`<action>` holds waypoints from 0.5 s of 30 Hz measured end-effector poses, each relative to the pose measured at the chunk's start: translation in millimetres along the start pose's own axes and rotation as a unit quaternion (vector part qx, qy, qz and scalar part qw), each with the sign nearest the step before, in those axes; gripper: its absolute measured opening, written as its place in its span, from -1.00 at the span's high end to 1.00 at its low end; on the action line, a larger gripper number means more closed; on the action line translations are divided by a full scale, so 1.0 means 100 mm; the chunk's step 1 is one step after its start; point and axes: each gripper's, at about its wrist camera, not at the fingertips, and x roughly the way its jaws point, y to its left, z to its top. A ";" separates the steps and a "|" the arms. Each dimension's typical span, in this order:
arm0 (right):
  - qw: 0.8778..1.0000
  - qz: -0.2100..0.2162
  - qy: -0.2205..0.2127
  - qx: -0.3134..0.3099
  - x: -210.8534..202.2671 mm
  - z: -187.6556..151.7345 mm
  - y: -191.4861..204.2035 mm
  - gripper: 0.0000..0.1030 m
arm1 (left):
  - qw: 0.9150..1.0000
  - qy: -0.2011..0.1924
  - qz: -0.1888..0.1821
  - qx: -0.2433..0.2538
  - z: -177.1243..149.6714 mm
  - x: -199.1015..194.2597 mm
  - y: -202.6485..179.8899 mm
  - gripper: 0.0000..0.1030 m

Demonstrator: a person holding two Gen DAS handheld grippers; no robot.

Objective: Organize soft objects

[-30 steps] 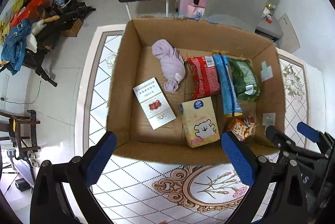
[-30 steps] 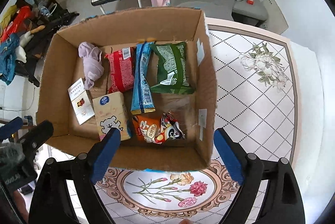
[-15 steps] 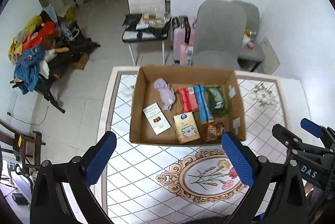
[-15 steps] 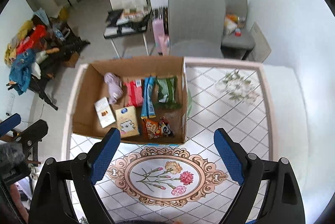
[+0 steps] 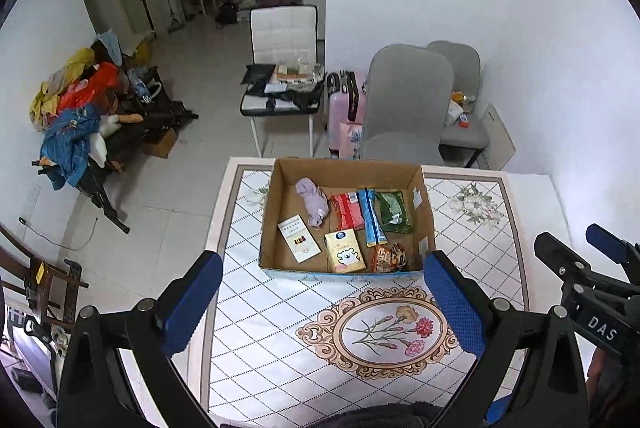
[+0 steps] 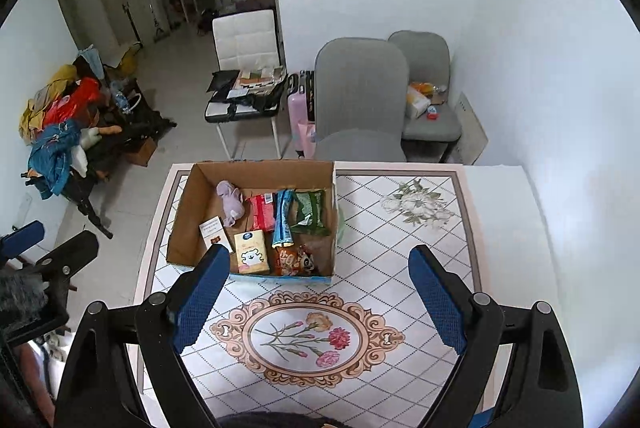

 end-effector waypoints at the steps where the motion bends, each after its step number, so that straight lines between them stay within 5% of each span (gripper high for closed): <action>1: 1.000 0.001 0.000 0.001 -0.03 -0.01 -0.01 -0.80 | 1.000 -0.001 0.001 -0.002 -0.01 -0.02 0.00 -1.00; 15: 1.000 -0.009 0.005 0.001 -0.21 -0.10 -0.10 -0.80 | 1.000 0.006 0.007 -0.011 -0.13 -0.12 -0.01 -1.00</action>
